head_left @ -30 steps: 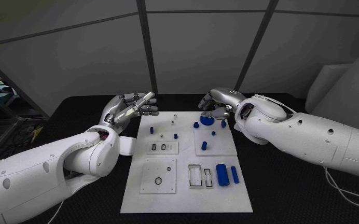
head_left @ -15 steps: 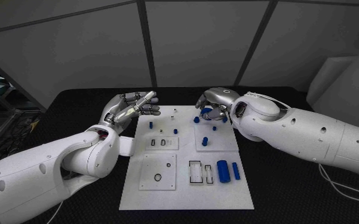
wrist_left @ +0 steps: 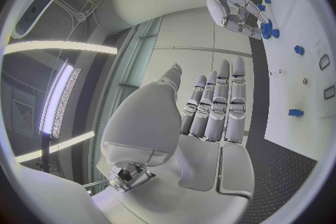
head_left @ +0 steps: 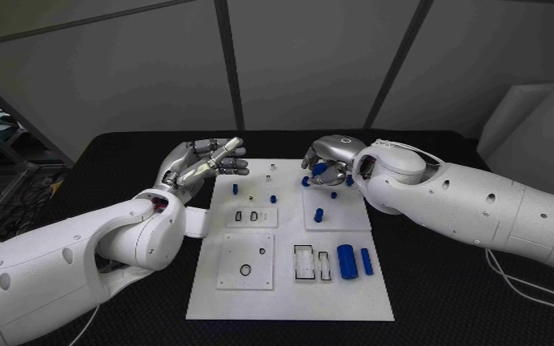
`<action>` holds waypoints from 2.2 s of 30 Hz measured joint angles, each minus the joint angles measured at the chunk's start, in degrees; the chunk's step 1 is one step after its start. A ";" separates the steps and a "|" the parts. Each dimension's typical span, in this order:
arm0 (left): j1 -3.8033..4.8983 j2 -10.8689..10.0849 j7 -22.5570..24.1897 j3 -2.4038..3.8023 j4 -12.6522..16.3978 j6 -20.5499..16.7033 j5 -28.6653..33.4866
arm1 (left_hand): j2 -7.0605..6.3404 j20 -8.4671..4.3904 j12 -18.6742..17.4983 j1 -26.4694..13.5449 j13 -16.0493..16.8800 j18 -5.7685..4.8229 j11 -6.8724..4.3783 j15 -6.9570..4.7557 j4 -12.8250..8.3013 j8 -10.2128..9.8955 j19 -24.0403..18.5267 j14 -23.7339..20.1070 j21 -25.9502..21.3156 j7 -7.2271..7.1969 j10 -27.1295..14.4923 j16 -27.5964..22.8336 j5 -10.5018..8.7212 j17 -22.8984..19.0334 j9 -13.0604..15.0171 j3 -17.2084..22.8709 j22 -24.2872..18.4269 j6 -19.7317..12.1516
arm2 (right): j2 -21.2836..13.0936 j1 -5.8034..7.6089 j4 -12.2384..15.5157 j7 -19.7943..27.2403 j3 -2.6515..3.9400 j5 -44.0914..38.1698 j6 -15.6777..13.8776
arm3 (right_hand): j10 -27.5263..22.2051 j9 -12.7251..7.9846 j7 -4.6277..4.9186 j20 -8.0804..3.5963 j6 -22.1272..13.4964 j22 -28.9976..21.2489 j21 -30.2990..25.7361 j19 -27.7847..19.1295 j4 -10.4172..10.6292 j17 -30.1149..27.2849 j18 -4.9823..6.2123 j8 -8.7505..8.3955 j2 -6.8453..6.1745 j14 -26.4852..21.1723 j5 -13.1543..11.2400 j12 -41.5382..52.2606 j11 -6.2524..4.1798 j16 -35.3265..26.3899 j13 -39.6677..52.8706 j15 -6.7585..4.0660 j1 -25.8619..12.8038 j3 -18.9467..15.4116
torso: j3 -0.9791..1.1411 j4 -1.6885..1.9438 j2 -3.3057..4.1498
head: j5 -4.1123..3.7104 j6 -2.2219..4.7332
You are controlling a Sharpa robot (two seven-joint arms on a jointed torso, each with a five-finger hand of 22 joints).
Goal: Assemble the parts on the task board
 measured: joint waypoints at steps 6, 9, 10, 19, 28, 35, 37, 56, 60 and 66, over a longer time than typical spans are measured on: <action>0.00 -0.12 -0.08 0.01 0.14 0.20 -0.02 | 0.00 0.00 0.00 0.00 0.00 0.00 0.00 0.00 0.00 0.00 0.00 0.00 0.00 0.00 0.00 0.00 0.00 0.07 0.00 0.00 0.00 0.00 | 0.85 0.00 -1.11 -0.17 -0.01 -0.82 0.55 | 0.22 0.00 0.00 0.20 0.00 0.77 0.67 0.19 0.00 0.59 0.01 0.00 0.38 0.00 0.00 0.00 -0.22 0.32 0.00 0.00 0.38 0.00 | 0.00 0.01 0.11 | 0.04 -0.08; 0.01 -0.16 -0.11 0.01 0.25 0.30 -0.02 | 0.00 0.00 0.00 0.00 0.00 0.00 0.00 0.00 0.00 0.00 0.00 0.00 0.00 0.00 0.00 0.00 0.00 0.07 0.00 0.00 0.00 0.00 | 1.30 0.00 -1.67 -0.23 -0.01 -1.16 0.76 | 0.22 0.00 0.00 0.20 0.00 0.89 0.67 0.19 0.00 0.75 0.01 0.00 0.38 0.00 0.00 0.00 -0.21 0.67 0.00 0.00 0.38 0.00 | 0.01 0.01 0.16 | 0.04 -0.12; 0.01 -0.17 -0.12 0.01 0.27 0.33 -0.03 | 0.00 0.00 0.00 0.00 0.00 0.00 0.00 0.00 0.00 0.00 0.00 0.00 0.00 0.00 0.00 0.00 0.00 0.07 0.00 0.00 0.00 0.00 | 1.45 0.00 -1.83 -0.25 -0.01 -1.28 0.84 | 0.22 0.00 0.00 0.20 0.00 0.97 0.70 0.19 0.00 0.76 0.01 0.00 0.38 0.00 0.00 0.00 -0.22 0.67 0.00 0.00 0.38 0.00 | 0.01 0.00 0.19 | 0.04 -0.13; 0.02 -0.47 -0.18 0.01 0.32 0.51 -0.03 | 0.00 0.00 0.00 0.00 0.00 0.00 0.00 0.00 0.00 0.01 0.00 0.00 0.00 0.00 -0.01 0.00 0.00 0.07 0.01 0.00 0.04 0.00 | 2.32 0.00 -2.57 -0.27 -0.01 -1.81 1.50 | 1.02 0.06 -0.13 0.19 0.50 2.40 2.18 0.59 0.39 1.77 0.01 0.00 1.06 0.00 -0.17 0.00 -0.54 1.58 -0.01 0.00 1.06 1.01 | 0.07 -0.03 0.30 | 0.23 -0.55; 0.03 -0.74 -0.26 0.02 0.27 0.55 -0.04 | 0.00 0.00 0.00 0.00 0.00 0.00 0.01 0.00 0.00 0.01 0.00 0.00 0.00 0.00 -0.01 0.00 0.00 0.13 0.01 0.00 0.04 0.00 | 2.95 0.00 -3.67 -0.21 -0.03 -2.07 2.88 | 1.77 0.11 0.03 0.19 0.66 2.95 2.61 0.59 0.39 2.13 0.02 0.00 1.06 0.00 -0.50 0.26 -0.51 1.86 -0.01 0.00 1.06 1.37 | 0.10 -0.06 0.34 | 0.24 -0.90; 0.03 -0.71 -0.28 0.02 0.27 0.60 -0.05 | 0.00 0.00 0.00 0.00 0.00 0.00 0.00 0.00 0.00 0.01 0.00 0.00 0.00 0.00 -0.01 0.00 0.00 0.12 0.01 0.00 0.04 0.00 | 3.49 0.00 -4.16 -0.13 -0.03 -2.13 3.80 | 2.19 0.10 0.06 0.19 0.69 3.27 2.88 0.59 0.62 2.35 0.01 0.00 1.06 -0.01 -0.79 0.26 -0.51 2.13 0.04 0.00 1.06 1.60 | 0.09 -0.08 0.39 | 0.41 -0.97; 0.03 -0.70 -0.29 0.02 0.27 0.61 -0.05 | 0.00 0.00 0.00 0.00 0.00 -0.01 0.00 0.00 0.00 0.01 -0.01 0.00 0.00 0.00 -0.01 0.00 0.00 0.12 0.01 0.00 0.04 0.00 | 3.59 0.00 -4.34 -0.13 -0.04 -2.14 3.99 | 2.19 0.10 0.06 0.19 0.69 3.27 2.88 0.59 0.62 2.35 0.02 0.00 1.06 0.00 -0.79 0.26 -0.51 2.17 0.03 0.00 1.06 1.60 | 0.08 -0.08 0.42 | 0.41 -0.96; 0.04 -0.68 -0.34 0.02 0.27 0.81 -0.06 | 0.00 0.00 -0.16 0.00 0.00 -0.01 0.01 0.00 0.00 -0.22 -0.01 0.00 0.00 0.00 -0.01 -0.16 0.00 0.23 0.01 0.00 0.03 0.00 | 4.84 0.00 -5.80 0.23 -0.06 -2.19 5.17 | 3.96 0.25 -0.16 -0.02 2.56 4.15 3.72 0.80 1.08 2.91 0.03 0.45 1.59 -0.01 -1.05 0.26 -0.92 2.68 0.03 0.00 1.59 3.68 | 0.07 -0.03 0.60 | 0.58 -1.25; 0.04 -0.67 -0.35 0.02 0.28 0.86 -0.06 | 0.00 0.00 -0.21 0.00 0.00 -0.01 0.01 0.00 0.00 -0.22 -0.01 0.00 0.00 0.00 -0.01 -0.23 0.00 0.23 0.01 0.00 0.02 0.00 | 4.95 0.00 -5.95 0.33 -0.06 -2.19 5.28 | 5.07 0.34 -0.05 -0.02 3.25 4.49 4.06 0.80 1.14 2.91 0.03 0.71 2.21 -0.01 -2.18 0.25 -1.13 2.75 0.10 0.00 2.21 5.05 | 0.08 -0.03 0.60 | 0.58 -1.35; 0.05 -0.68 -0.38 0.03 0.27 0.91 -0.07 | 0.00 0.00 -0.21 0.00 0.00 -0.01 0.01 0.00 0.01 -0.21 -0.01 0.00 0.00 0.21 -0.01 -0.23 0.00 0.29 0.01 0.00 0.02 0.20 | 4.96 0.00 -6.02 0.38 -0.06 -2.19 5.27 | 5.77 0.34 0.18 -0.02 3.89 4.61 4.28 0.80 1.07 2.91 0.02 0.71 2.34 -0.01 -2.71 0.24 -1.03 2.75 0.11 0.00 2.34 6.06 | 0.08 -0.03 0.62 | 0.69 -1.50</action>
